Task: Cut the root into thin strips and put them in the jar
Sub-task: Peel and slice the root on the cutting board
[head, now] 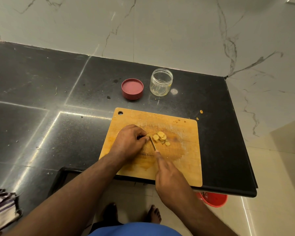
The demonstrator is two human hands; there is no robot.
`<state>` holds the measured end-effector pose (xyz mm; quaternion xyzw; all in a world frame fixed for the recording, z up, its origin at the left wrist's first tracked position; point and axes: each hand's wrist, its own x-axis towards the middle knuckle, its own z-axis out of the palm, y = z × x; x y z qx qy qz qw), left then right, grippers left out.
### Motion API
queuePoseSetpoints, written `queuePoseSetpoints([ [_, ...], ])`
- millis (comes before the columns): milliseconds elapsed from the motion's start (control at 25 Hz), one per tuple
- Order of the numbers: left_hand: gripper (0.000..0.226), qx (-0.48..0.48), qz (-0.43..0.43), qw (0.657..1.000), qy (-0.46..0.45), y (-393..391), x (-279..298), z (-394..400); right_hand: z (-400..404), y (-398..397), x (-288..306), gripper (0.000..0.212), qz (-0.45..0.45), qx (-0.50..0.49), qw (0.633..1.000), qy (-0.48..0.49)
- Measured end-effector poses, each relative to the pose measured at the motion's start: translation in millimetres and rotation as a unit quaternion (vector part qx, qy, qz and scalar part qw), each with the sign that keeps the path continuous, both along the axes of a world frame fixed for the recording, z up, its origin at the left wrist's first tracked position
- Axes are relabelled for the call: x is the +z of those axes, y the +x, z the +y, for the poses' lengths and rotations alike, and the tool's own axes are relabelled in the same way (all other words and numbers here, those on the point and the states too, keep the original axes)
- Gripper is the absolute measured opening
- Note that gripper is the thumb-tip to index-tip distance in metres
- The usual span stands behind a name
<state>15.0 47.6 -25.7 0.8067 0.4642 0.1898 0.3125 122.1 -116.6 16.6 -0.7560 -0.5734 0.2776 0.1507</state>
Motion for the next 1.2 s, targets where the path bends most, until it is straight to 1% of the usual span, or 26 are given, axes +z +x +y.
queuePoseSetpoints([
  [120,0.026,-0.008,0.006,1.0,-0.011,-1.8,-0.1,0.9,-14.2,7.1,4.9,0.054,-0.009,0.003,1.0,0.013],
  [240,0.032,-0.019,0.018,0.999,-0.025,-3.3,1.9,2.5,-14.7,18.7,12.5,0.053,0.038,-0.037,0.998,0.033],
  [320,0.034,-0.02,0.021,0.999,-0.04,-4.0,3.7,4.4,-13.6,22.5,15.9,0.053,0.046,-0.049,0.997,0.043],
  [400,0.034,-0.022,0.025,0.998,-0.049,-4.7,4.4,4.5,-13.5,22.4,16.4,0.054,0.036,-0.038,0.997,0.051],
  [520,0.029,-0.012,0.018,0.999,-0.039,-4.3,2.8,2.8,-10.3,17.4,15.0,0.054,0.018,-0.004,0.998,0.065],
  [560,0.028,-0.006,0.012,0.999,-0.035,-4.1,2.0,2.4,-8.1,15.3,14.8,0.055,0.02,-0.006,0.998,0.062],
  [680,0.026,-0.005,0.008,1.0,-0.023,-3.6,1.8,2.3,0.6,8.4,11.1,0.055,-0.022,0.019,0.998,0.05],
  [880,0.023,-0.003,0.002,1.0,-0.013,-2.3,3.7,1.4,9.7,3.6,5.5,0.056,-0.055,0.032,0.998,0.018],
  [1200,0.02,-0.008,0.003,1.0,-0.005,-2.1,4.6,0.4,19.1,5.3,3.6,0.061,-0.047,0.033,0.998,-0.013],
])
